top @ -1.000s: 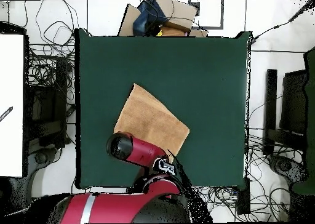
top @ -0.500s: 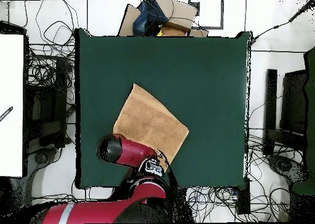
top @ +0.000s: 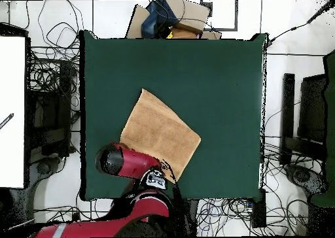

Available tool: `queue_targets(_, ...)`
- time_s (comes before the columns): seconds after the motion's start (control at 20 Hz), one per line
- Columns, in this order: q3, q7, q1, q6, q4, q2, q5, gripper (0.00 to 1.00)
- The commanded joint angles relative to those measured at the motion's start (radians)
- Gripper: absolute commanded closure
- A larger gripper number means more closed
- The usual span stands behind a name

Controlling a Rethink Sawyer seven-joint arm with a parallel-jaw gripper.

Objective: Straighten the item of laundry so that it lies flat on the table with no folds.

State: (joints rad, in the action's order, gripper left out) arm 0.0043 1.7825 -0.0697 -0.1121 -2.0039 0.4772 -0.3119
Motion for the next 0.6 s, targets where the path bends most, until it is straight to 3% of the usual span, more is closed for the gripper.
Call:
queue_targets(0.05, 0.076, 0.244, 0.03, 0.061, -0.039, 0.035, -0.027, 1.0)
queue_targets(0.3, 0.081, 0.199, 0.101, 0.024, -0.055, 0.094, -0.001, 1.0)
queue_targets(0.6, 0.039, 0.176, 0.109, -0.085, -0.034, 0.164, -0.016, 1.0)
